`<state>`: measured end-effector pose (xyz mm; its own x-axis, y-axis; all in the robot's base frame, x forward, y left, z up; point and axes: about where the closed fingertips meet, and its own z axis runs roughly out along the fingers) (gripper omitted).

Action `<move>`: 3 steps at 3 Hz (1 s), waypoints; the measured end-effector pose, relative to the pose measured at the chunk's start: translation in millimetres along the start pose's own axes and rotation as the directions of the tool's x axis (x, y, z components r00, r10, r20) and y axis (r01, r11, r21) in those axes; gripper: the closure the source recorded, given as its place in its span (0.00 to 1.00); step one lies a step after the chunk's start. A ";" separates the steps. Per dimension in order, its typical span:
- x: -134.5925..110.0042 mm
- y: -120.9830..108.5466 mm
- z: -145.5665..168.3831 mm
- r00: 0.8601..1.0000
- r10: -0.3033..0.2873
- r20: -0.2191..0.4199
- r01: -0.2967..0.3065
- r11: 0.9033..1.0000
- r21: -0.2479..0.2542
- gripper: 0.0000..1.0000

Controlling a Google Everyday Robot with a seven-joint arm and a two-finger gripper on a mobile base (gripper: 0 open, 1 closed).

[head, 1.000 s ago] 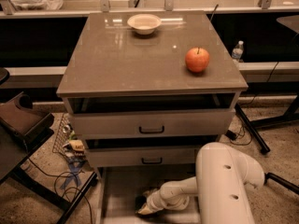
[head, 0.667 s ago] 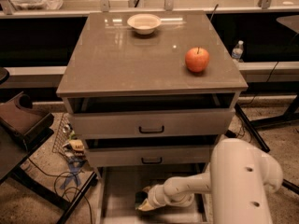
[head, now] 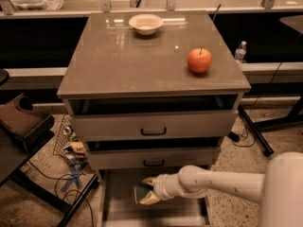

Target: Pick sponge from bottom drawer and place on counter

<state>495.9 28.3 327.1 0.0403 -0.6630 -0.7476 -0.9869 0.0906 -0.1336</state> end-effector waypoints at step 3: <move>-124.9 -12.2 -145.2 0.990 -0.072 0.124 0.060 0.993 0.102 1.00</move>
Offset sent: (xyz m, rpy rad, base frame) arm -0.0248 -0.0323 0.2110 0.1221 -0.1576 0.0198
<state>480.2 2.0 516.6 0.1307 -0.5704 -0.8109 -0.9616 0.1261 -0.2438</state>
